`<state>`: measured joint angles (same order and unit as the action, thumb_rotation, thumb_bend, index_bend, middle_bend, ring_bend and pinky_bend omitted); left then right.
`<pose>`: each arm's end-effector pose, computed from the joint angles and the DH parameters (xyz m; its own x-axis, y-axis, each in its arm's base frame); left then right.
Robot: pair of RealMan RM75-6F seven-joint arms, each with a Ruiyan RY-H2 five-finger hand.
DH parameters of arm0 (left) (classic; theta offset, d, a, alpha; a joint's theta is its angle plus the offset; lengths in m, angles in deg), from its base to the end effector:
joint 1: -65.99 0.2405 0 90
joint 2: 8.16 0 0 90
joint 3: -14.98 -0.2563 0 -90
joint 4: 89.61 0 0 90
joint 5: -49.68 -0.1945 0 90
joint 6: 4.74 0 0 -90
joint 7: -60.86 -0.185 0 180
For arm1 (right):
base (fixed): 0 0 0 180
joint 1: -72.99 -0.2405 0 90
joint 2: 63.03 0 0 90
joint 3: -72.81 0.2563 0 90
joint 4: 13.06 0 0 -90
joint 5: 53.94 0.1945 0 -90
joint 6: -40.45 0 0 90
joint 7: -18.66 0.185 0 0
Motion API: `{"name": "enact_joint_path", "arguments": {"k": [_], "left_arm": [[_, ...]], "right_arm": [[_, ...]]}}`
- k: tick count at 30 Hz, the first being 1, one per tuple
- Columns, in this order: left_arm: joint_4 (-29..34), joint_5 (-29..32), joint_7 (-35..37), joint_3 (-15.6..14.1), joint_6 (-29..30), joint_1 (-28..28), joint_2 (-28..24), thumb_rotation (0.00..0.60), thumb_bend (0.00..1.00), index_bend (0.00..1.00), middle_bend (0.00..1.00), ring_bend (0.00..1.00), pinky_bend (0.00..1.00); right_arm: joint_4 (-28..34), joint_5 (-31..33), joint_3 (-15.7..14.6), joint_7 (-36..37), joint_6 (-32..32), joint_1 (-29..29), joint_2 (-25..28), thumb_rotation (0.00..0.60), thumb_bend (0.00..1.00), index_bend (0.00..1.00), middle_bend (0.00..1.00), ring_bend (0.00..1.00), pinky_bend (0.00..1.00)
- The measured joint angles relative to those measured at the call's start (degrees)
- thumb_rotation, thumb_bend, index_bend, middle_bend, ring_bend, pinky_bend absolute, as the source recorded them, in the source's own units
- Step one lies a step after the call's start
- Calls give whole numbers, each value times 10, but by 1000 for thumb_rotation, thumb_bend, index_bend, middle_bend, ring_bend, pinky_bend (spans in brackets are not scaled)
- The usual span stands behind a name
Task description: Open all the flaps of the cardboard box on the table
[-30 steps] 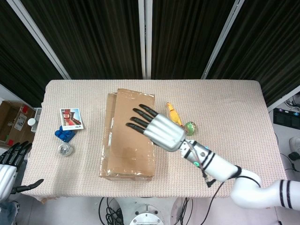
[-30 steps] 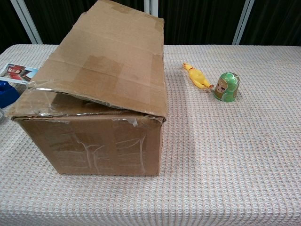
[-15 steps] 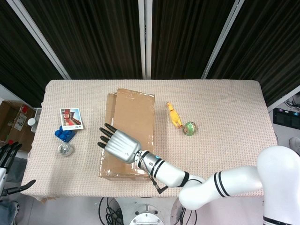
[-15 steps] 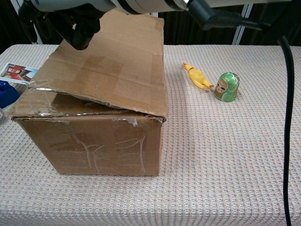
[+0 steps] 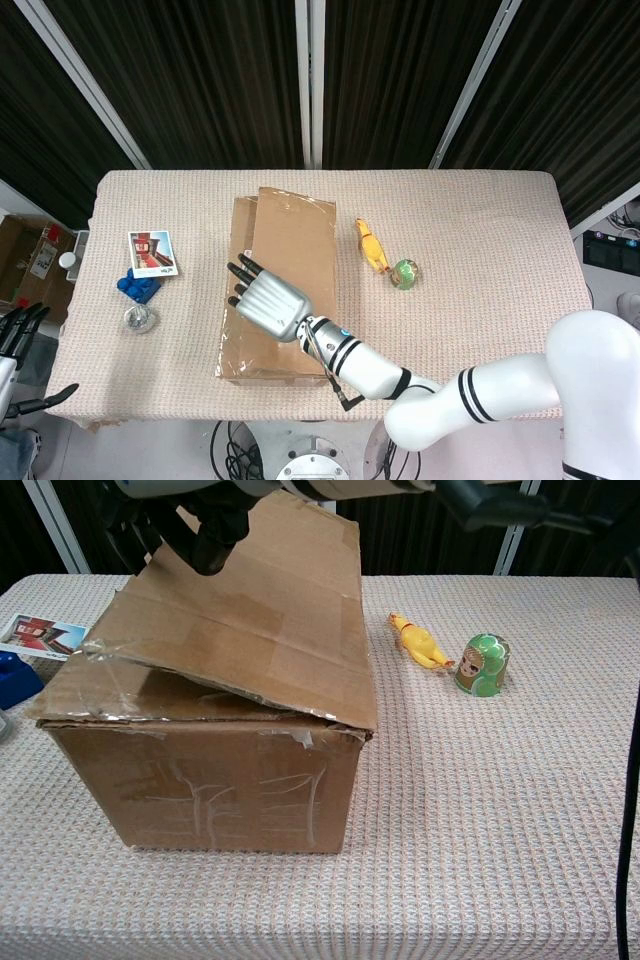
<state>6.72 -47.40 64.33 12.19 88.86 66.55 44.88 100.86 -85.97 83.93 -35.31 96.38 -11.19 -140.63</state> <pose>-0.2853 0.1715 0.2187 0.4502 -0.0024 0.8929 0.8874 -0.1097 -0.4477 0.1100 -0.3262 -0.0013 0.7512 0.0067 0.6601 -0.3995 -0.7914 0.4627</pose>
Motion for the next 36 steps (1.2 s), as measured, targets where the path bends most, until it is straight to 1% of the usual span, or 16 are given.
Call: {"name": "enact_joint_path", "arguments": {"k": [4, 7, 12, 16, 21, 23, 28, 32, 36], "left_arm": [[4, -1, -4, 1, -3, -2, -1, 400, 0, 41, 68, 58, 210], [5, 0, -6, 0, -7, -3, -1, 400, 0, 41, 68, 57, 210], [6, -3, -7, 1, -10, -6, 4, 399, 0, 41, 68, 57, 210], [9, -5, -5, 0, -16, -9, 7, 400, 0, 41, 68, 58, 210], [14, -8, -13, 0, -22, -13, 9, 401, 0, 41, 68, 57, 210], [18, -9, -19, 0, -25, -16, 8, 400, 0, 41, 68, 58, 210], [31, -11, -33, 1, -31, -20, 6, 402, 0, 41, 68, 58, 210], [37, -11, -40, 1, -34, -22, 5, 401, 0, 41, 68, 58, 210], [43, -14, -47, 0, -33, -22, 4, 400, 0, 41, 68, 57, 210]], "right_arm": [[27, -11, -1, 7, 12, 8, 33, 600, 1000, 337, 355, 0, 0], [53, -20, -1, 15, 20, 19, 70, 600, 1000, 338, 357, 0, 0], [99, -43, 1, 47, 28, 49, 149, 600, 1000, 329, 340, 0, 0], [134, -71, 3, 90, 25, 84, 219, 600, 1000, 291, 328, 0, 0], [167, -135, -2, 164, 12, 146, 300, 600, 1000, 175, 295, 0, 0], [173, -170, -6, 196, 8, 174, 321, 600, 1000, 144, 293, 0, 0], [174, -246, -16, 276, -8, 236, 362, 600, 1000, 125, 307, 0, 0], [155, -295, -28, 338, -41, 279, 391, 600, 1000, 106, 312, 0, 0], [130, -335, -35, 388, -50, 314, 399, 600, 1000, 97, 320, 0, 0]]}}
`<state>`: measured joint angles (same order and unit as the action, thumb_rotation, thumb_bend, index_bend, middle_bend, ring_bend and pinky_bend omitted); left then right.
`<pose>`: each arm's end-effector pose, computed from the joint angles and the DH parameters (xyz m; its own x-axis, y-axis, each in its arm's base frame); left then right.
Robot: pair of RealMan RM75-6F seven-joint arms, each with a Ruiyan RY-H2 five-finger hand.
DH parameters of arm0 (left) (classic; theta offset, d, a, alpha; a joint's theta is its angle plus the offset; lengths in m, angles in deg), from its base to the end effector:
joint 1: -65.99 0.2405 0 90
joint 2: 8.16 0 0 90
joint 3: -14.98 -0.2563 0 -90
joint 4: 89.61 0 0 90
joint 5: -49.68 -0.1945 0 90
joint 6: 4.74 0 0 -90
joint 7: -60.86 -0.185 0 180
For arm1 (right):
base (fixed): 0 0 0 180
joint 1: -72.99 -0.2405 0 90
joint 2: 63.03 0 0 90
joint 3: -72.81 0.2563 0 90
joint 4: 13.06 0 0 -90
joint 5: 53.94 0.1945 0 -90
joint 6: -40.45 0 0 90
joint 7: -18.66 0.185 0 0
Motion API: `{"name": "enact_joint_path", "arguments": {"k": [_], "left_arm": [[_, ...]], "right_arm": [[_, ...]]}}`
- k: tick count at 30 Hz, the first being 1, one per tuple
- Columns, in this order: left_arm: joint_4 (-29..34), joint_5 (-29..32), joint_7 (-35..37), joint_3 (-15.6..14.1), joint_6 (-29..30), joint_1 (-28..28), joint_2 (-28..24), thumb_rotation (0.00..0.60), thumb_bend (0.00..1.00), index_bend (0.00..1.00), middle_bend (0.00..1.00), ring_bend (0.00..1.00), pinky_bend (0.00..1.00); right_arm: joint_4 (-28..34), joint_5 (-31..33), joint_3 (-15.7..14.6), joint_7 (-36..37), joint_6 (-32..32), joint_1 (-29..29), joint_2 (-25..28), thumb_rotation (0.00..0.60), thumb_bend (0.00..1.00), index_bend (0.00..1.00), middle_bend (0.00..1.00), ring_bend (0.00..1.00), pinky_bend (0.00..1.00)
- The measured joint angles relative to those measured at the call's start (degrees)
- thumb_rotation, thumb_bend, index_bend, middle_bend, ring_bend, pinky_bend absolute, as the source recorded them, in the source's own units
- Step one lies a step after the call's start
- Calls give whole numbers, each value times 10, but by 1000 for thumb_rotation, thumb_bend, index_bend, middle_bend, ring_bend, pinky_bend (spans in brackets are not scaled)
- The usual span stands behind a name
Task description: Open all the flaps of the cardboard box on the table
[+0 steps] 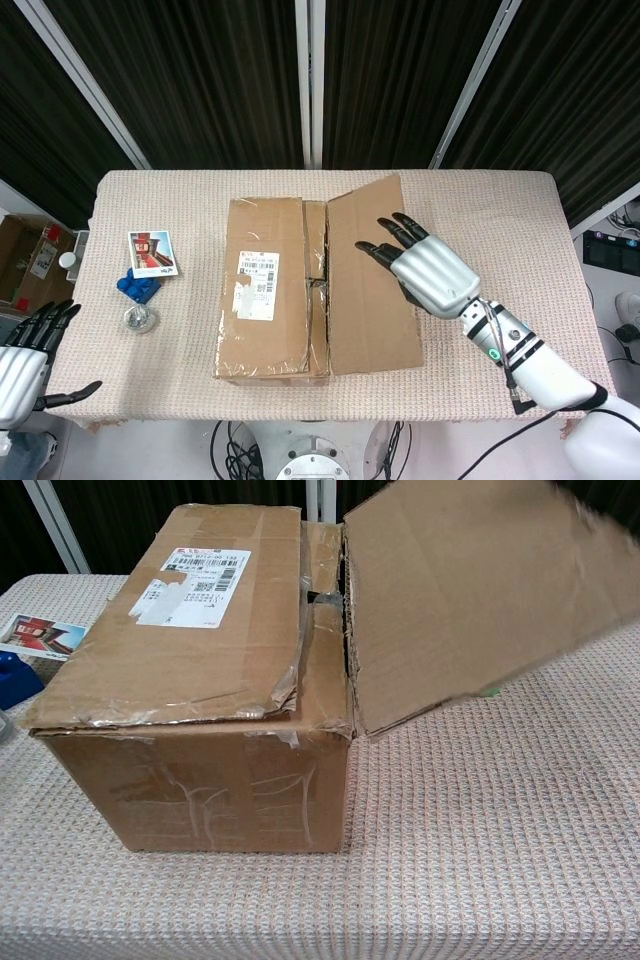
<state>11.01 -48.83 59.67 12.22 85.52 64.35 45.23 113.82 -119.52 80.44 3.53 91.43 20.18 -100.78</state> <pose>-0.2660 0.1815 0.2004 0.4565 0.0269 0.8893 0.8795 -0.1651 -0.4464 -0.0364 -0.3250 0.1712 0.6113 -0.1488 0.7773 -0.6875 -0.5863 0.4284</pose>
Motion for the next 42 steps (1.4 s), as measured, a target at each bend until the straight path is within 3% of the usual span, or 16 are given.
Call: {"name": "enact_joint_path", "arguments": {"k": [6, 8, 11, 15, 20, 26, 32, 37, 42], "left_arm": [[4, 2, -3, 0, -4, -3, -6, 398, 0, 41, 68, 58, 210], [7, 2, -4, 2, -7, -6, -6, 400, 0, 41, 68, 58, 210], [13, 0, -4, 5, -13, -13, -6, 401, 0, 41, 68, 58, 210], [28, -13, -2, 12, -26, -33, -11, 404, 2, 41, 73, 58, 210], [57, -42, 21, 37, -58, -90, -18, 441, 126, 73, 125, 79, 210], [88, -50, 41, 92, -145, -199, -9, 458, 104, 84, 135, 82, 210], [94, -28, 43, 146, -261, -325, 47, 597, 119, 132, 194, 82, 211], [71, 2, 54, 185, -335, -427, 129, 596, 126, 184, 210, 82, 211], [24, 16, 65, 203, -380, -500, 195, 545, 98, 267, 281, 81, 210]], "right_arm": [[-37, -84, -13, 85, 21, 66, 9, 600, 958, 44, 306, 0, 0], [-51, -118, -17, 120, 45, 91, 8, 600, 810, 13, 246, 0, 0], [-75, -165, -25, 162, 96, 132, 2, 600, 490, 0, 65, 0, 0], [-116, -214, -45, 206, 178, 201, -8, 600, 346, 0, 0, 0, 0], [-191, -254, -78, 298, 280, 294, -29, 600, 317, 0, 0, 0, 0], [-304, -275, -106, 402, 404, 403, -71, 600, 316, 0, 0, 0, 0], [-406, -272, -121, 481, 485, 486, -130, 600, 309, 0, 0, 0, 0], [-453, -270, -120, 519, 513, 521, -158, 600, 307, 0, 0, 0, 0], [-463, -273, -107, 534, 531, 533, -165, 600, 299, 0, 0, 0, 0]]}}
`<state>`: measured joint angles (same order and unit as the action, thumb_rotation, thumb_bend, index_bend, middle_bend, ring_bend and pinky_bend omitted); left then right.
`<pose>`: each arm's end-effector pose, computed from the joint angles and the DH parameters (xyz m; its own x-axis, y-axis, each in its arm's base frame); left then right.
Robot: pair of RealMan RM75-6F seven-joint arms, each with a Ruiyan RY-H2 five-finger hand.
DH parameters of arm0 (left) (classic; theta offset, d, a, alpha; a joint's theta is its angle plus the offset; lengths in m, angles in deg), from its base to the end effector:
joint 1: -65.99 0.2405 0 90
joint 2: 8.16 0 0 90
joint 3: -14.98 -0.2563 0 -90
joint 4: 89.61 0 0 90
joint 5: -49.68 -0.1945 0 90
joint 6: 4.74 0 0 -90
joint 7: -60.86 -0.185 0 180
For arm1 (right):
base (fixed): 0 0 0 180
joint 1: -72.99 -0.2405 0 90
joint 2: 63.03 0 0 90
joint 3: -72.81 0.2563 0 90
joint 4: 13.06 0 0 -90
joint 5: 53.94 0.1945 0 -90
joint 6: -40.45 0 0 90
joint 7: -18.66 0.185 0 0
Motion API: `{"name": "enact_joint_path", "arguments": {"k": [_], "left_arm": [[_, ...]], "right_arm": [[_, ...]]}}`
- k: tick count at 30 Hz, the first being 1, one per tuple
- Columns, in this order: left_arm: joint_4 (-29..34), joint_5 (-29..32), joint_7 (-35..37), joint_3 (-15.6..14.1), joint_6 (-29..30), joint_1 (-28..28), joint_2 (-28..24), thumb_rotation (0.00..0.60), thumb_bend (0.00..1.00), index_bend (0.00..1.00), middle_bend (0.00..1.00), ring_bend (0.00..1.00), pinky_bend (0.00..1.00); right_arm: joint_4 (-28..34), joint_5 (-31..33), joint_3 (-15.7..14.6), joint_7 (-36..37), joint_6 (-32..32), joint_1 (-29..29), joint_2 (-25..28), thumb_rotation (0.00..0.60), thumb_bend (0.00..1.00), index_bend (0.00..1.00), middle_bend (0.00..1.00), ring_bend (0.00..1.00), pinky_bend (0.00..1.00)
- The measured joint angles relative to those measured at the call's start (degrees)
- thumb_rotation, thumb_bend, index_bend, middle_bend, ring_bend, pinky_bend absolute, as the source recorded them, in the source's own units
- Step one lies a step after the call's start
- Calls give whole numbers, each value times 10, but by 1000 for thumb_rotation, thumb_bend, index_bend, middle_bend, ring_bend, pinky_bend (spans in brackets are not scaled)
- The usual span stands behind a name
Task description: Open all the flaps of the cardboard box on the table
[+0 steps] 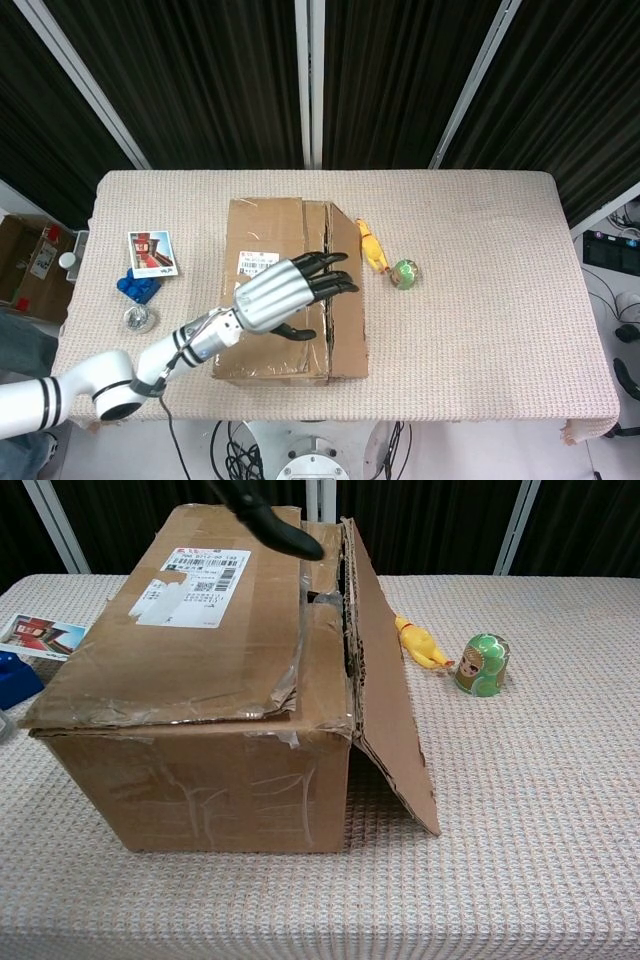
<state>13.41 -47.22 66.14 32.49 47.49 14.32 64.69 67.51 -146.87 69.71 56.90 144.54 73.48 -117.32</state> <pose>0.0342 0.3236 0.0626 0.3326 0.1573 0.9299 0.4956 -0.8680 -0.0305 -0.3146 -0.1682 0.2705 0.1023 0.1120 0.9884 -0.9804 -0.1568 0.1193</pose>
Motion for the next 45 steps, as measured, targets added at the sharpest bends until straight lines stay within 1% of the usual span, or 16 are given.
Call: {"name": "enact_joint_path", "arguments": {"k": [1, 3, 4, 6, 8, 9, 11, 14, 17, 25, 34, 40, 45], "left_arm": [[-14, -2, 1, 0, -6, -13, 12, 533, 89, 286, 292, 80, 209], [-37, -6, 2, -2, -14, -29, 28, 481, 55, 319, 313, 80, 204], [-52, -7, 3, -4, -20, -40, 37, 445, 33, 325, 318, 80, 201], [-73, -6, 5, -9, -34, -54, 49, 333, 1, 331, 321, 79, 194], [-87, 4, 2, -14, -54, -65, 55, 254, 0, 333, 317, 79, 191], [-90, 11, 0, -16, -63, -69, 55, 224, 0, 332, 314, 79, 190], [-93, 29, -10, -22, -85, -75, 53, 188, 0, 332, 308, 78, 188], [-96, 53, -32, -31, -106, -83, 47, 166, 0, 331, 309, 78, 185], [-101, 69, -39, -39, -114, -87, 41, 160, 0, 331, 312, 78, 185], [-111, 69, -73, -57, -106, -91, 25, 144, 0, 332, 345, 78, 184], [-105, 90, -87, -73, -106, -87, -2, 128, 0, 354, 358, 78, 185], [-104, 94, -98, -82, -113, -90, -9, 125, 0, 388, 372, 79, 184], [-102, 86, -112, -85, -102, -92, -15, 127, 0, 429, 400, 79, 184]], "right_arm": [[-1, -1, 2, 1, 1, 1, -1, 600, 297, 0, 0, 0, 0], [-4, -3, 5, 4, 0, 2, -4, 600, 298, 0, 0, 0, 0], [-5, -4, 5, 5, 0, 3, -5, 600, 299, 0, 0, 0, 0], [-8, -5, 7, 6, -3, 4, -7, 600, 305, 0, 0, 0, 0], [-11, -6, 9, 7, -4, 6, -9, 600, 314, 0, 0, 0, 0], [-12, -6, 10, 8, -4, 7, -9, 600, 319, 0, 0, 0, 0], [-14, -6, 13, 10, -3, 9, -10, 600, 322, 0, 0, 0, 0], [-15, -9, 17, 13, -2, 10, -11, 600, 325, 0, 0, 0, 0], [-17, -11, 20, 12, -4, 10, -14, 600, 326, 0, 0, 0, 0], [-15, -17, 25, 10, -8, 10, -16, 600, 327, 0, 0, 0, 0], [-7, -24, 28, 3, -14, 10, -14, 600, 327, 0, 0, 0, 0], [-2, -24, 30, 0, -20, 9, -12, 600, 327, 0, 0, 0, 0], [-1, -24, 31, 0, -26, 8, -12, 600, 327, 0, 0, 0, 0]]}}
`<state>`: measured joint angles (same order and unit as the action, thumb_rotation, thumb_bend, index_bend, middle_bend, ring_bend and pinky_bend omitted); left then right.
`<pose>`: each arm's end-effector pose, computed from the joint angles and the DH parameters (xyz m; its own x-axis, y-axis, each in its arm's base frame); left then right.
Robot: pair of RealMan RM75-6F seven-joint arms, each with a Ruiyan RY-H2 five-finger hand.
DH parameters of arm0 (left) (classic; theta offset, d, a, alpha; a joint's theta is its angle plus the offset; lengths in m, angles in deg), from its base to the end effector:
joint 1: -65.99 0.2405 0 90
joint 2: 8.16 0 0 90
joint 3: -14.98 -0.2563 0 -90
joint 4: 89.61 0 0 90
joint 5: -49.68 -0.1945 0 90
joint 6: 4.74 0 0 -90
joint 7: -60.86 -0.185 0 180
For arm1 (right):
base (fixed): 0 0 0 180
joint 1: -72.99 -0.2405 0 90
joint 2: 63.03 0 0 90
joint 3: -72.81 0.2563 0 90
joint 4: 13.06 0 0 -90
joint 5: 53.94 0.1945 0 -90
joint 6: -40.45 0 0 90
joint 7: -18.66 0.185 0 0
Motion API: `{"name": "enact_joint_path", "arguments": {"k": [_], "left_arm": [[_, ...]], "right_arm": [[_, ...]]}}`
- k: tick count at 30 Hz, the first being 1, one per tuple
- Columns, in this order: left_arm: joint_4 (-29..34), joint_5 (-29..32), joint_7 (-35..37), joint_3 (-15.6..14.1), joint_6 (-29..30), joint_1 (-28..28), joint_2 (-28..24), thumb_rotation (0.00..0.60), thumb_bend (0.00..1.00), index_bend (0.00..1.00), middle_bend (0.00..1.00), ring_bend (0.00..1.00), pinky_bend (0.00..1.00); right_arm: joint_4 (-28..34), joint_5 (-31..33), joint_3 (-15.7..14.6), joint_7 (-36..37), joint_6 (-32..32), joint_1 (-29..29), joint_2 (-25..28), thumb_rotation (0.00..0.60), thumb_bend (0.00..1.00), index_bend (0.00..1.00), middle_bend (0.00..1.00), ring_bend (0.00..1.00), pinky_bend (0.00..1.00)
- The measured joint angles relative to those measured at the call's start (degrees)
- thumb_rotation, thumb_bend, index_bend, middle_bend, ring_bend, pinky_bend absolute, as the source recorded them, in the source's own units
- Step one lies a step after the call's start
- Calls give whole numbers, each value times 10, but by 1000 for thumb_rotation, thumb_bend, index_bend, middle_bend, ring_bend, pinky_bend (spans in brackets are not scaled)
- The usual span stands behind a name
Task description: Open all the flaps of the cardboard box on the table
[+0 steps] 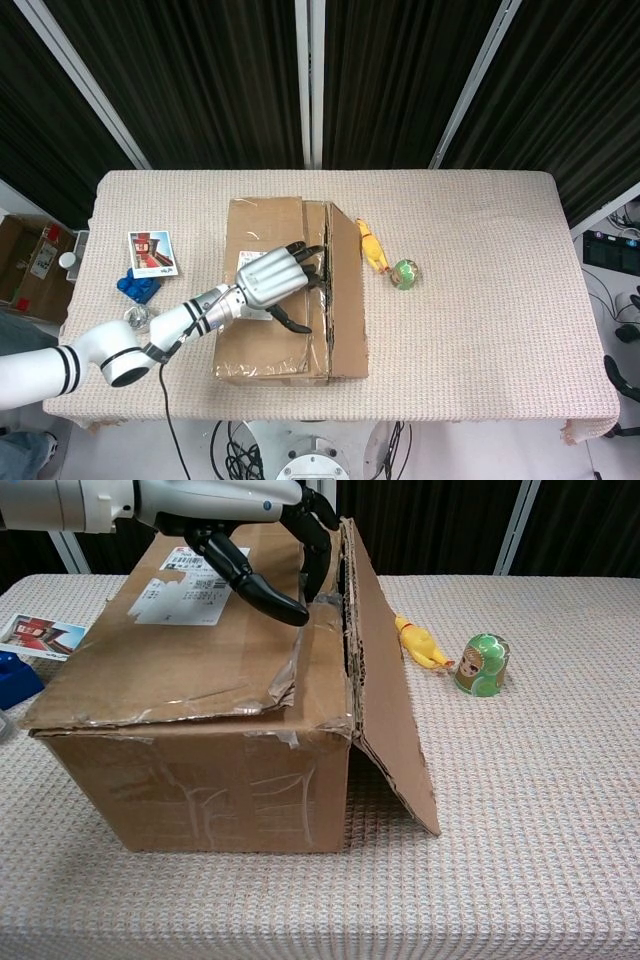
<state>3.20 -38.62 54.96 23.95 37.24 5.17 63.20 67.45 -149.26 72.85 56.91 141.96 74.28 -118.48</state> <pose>-0.0088 0.3725 0.0261 0.6922 0.0503 0.7200 0.4195 -0.8398 -0.3447 -0.3125 -0.1736 0.2610 0.0836 0.0974 0.9917 -0.9797 -0.1741 0.0996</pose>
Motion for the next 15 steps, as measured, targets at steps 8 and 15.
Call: {"name": "enact_joint_path", "arguments": {"k": [8, 15], "left_arm": [[14, -3, -21, -2, 11, 1, -23, 124, 0, 454, 436, 79, 183], [49, 7, -34, 4, 21, 9, -74, 126, 0, 462, 439, 81, 183]], "right_arm": [[0, 0, 3, 1, -5, -2, -1, 600, 327, 0, 0, 0, 0], [-1, 0, 5, 4, -10, -4, -2, 600, 327, 0, 0, 0, 0]]}}
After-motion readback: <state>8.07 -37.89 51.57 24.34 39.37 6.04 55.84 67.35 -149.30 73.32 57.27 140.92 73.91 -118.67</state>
